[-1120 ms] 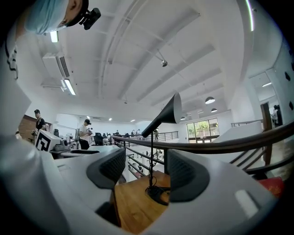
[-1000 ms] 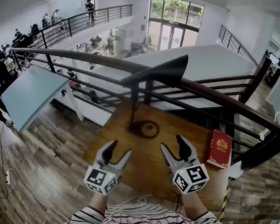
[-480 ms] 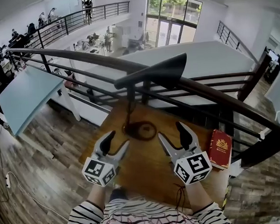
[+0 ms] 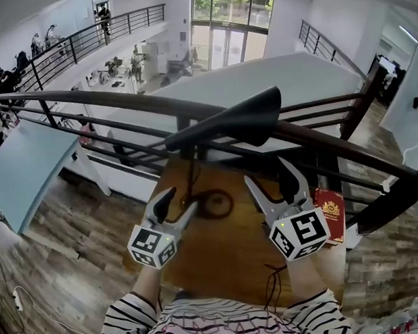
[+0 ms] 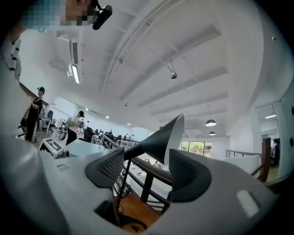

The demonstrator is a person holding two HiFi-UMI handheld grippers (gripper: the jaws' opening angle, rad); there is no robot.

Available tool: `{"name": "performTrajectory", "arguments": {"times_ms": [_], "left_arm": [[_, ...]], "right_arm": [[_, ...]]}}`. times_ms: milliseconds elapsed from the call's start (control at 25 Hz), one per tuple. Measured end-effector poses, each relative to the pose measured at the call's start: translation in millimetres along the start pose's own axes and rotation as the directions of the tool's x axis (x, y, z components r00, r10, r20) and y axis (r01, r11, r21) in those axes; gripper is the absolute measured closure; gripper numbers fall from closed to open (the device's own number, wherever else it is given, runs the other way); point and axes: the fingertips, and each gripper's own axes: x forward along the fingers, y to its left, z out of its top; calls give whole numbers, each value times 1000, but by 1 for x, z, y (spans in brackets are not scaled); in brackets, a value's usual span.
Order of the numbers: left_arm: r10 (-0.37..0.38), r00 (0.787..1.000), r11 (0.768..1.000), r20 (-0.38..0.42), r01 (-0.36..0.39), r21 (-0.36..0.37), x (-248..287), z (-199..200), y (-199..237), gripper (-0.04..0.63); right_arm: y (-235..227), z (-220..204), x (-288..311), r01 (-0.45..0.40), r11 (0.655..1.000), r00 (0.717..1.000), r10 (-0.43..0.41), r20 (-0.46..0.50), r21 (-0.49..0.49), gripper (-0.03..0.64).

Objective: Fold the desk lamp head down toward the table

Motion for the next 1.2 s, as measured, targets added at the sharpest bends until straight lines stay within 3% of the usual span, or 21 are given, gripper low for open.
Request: {"name": "performTrajectory", "arguments": {"times_ms": [600, 1200], "left_arm": [[-121, 992, 992, -31, 120, -28, 81, -12, 52, 294], [-204, 978, 974, 33, 206, -98, 122, -17, 58, 268]], "right_arm": [[-57, 80, 64, 98, 975, 993, -82, 90, -198, 322], [-75, 82, 107, 95, 933, 995, -83, 51, -347, 347]]}}
